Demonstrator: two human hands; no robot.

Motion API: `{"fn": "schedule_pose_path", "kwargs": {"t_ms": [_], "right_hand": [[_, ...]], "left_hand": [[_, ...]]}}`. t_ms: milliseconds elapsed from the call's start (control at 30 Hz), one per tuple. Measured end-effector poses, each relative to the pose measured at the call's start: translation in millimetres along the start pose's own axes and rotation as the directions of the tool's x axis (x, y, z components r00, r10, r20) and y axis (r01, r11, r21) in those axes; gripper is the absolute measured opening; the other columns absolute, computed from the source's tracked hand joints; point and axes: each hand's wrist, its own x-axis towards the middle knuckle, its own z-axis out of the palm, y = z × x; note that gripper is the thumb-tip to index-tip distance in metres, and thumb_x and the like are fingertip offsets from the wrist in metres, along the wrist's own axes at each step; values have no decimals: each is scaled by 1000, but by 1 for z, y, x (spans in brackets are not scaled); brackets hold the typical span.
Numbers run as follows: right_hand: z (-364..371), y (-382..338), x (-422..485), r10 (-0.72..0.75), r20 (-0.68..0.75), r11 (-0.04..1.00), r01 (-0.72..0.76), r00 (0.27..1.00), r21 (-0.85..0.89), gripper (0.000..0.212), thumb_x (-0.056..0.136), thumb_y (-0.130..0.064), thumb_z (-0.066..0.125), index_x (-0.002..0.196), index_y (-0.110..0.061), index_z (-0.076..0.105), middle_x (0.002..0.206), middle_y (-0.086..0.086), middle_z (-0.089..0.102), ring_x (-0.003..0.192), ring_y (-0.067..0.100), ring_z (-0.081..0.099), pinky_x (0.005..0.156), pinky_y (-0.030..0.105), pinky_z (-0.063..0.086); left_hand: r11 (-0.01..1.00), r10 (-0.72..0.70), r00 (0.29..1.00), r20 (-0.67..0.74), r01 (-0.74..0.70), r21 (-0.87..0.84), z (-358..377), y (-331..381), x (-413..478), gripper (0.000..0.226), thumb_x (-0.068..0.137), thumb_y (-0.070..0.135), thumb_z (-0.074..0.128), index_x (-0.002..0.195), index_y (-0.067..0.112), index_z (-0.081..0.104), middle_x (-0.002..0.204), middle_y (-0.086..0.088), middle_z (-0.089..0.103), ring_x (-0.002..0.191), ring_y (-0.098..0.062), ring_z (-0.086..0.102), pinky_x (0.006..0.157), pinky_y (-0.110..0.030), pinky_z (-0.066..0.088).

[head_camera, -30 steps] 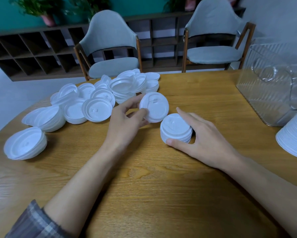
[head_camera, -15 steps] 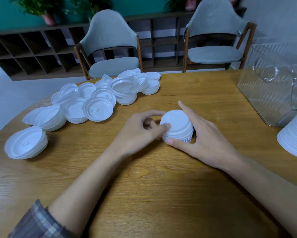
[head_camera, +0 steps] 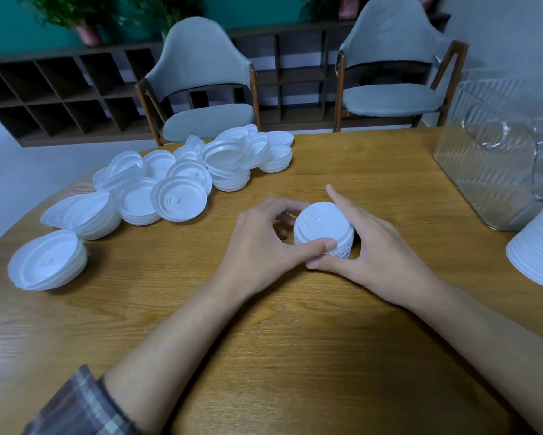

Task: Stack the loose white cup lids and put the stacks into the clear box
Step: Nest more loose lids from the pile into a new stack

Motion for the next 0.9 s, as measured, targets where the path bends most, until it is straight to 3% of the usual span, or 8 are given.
{"fn": "schedule_pose_path", "kwargs": {"t_ms": [67,200,267,367,500,633,767,900], "right_hand": [[1,0,0,0,11,1000,0,1000,-8,116,70,-64,81,164,-42,16,155,-19,41,133,-12,29,98,1,24],[3,0,1,-5,29,1000,6,1000,-27,115,72,-68,75,165,-39,14,151,-21,42,138,0,36,107,20,28],[3,0,1,-7,36,999,9,999,-33,114,73,-69,73,165,-39,14,150,-22,42,137,-1,36,107,21,29],[4,1,1,-14,24,999,15,1000,-39,110,75,-65,76,165,-37,19,148,-21,44,135,-2,38,103,13,29],[6,2,4,-32,-27,998,31,999,-56,104,76,-56,84,163,-31,32,146,-14,51,131,-2,43,98,-3,26],[6,1,4,-41,-58,997,37,997,-60,107,71,-58,87,161,-30,37,141,-20,51,127,-10,41,97,-6,24],[7,-3,2,-32,-87,996,24,996,-85,107,69,-57,89,160,-29,39,138,-17,55,128,-4,45,98,-5,22],[7,-7,1,-24,-100,995,14,995,-100,107,67,-59,89,159,-29,42,141,-12,59,133,3,49,104,11,30]], "left_hand": [[1000,0,1000,-5,0,7,1,-2,0,50,67,51,95,110,32,76,104,19,74,99,-4,68,82,-26,57],[1000,6,1000,6,-6,30,3,-5,1,54,66,60,92,108,31,75,106,19,73,100,-2,67,86,-30,54],[999,10,1000,20,-11,49,1,-5,2,57,65,61,92,110,30,75,108,20,73,101,0,65,87,-23,49],[999,21,997,78,-24,44,-7,-7,6,56,71,55,91,118,27,77,108,19,74,102,3,65,83,-12,45],[995,84,992,94,-89,46,-13,-13,5,39,92,53,74,121,27,78,103,16,75,100,-3,68,83,-21,50],[997,82,997,5,-82,5,-12,-18,6,26,104,42,62,107,22,80,99,12,77,96,-12,69,82,-28,52],[997,78,990,-118,-77,11,-16,-27,9,18,103,30,66,99,19,79,92,8,76,88,-13,68,79,-31,52],[980,148,966,-212,-115,160,-20,-43,14,17,95,21,68,109,19,78,103,7,69,98,-8,64,86,-29,53]]}}
